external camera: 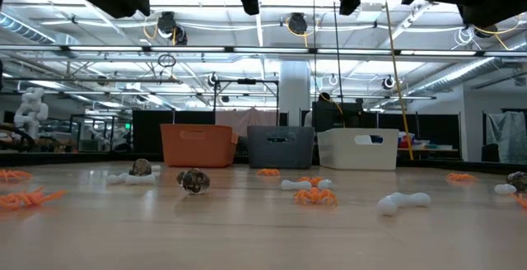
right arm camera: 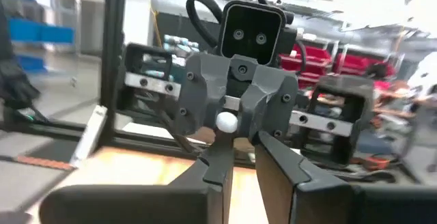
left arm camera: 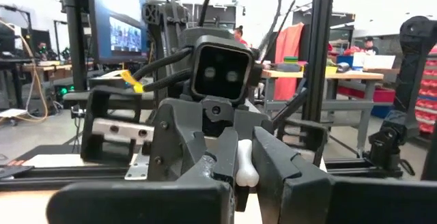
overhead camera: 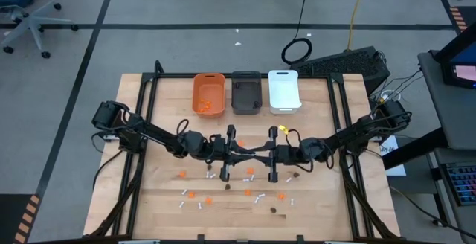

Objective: Sort Halloween decoration
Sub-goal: Put the white bone toy into the white bin

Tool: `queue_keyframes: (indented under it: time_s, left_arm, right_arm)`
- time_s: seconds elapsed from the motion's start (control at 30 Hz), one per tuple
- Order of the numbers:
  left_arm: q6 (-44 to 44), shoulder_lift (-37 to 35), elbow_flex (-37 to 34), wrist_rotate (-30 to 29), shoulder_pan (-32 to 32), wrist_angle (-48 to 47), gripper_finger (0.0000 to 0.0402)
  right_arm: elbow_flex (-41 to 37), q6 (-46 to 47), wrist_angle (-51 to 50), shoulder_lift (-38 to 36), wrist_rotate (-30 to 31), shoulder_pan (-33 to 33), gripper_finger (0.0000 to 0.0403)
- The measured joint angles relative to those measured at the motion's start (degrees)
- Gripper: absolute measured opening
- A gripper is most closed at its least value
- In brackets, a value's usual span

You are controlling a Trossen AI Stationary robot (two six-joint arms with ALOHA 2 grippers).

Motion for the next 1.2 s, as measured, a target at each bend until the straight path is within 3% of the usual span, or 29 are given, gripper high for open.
queue_keyframes:
  time_s: [0.27, 0.4, 0.6, 0.8, 1.0, 1.2]
  left_arm:
    - [-2.23, 0.07, -0.02, 0.17, 0.02, 0.17, 0.0023]
    - [-2.23, -0.71, -0.04, 0.42, 0.02, 0.02, 0.0022]
    - [1.53, -2.44, -0.07, 0.42, 0.13, -2.59, 0.0022]
    - [8.11, -5.81, 1.2, -4.38, 2.35, -12.73, 0.0022]
    - [11.29, -6.04, 10.43, -4.7, 8.09, -27.99, 0.0022]
    - [11.67, -4.71, 18.1, -4.36, 15.36, -36.76, 0.0022]
  right_arm:
    - [0.1, -8.83, -4.8, 0.0, 10.85, 2.73, 0.009]
    - [0.1, -7.21, -9.99, 0.0, 14.02, 3.04, 0.0112]
    - [0.05, -2.35, -18.73, 0.0, 14.03, 4.36, 0.0125]
    - [0.01, 3.71, -31.26, 0.0, 13.98, 7.35, 0.0125]
    - [-0.06, 16.57, -48.14, -1.22, 14.0, 9.87, 0.0125]
    - [-0.08, 21.14, -67.52, -12.58, 14.07, 12.6, 0.0117]
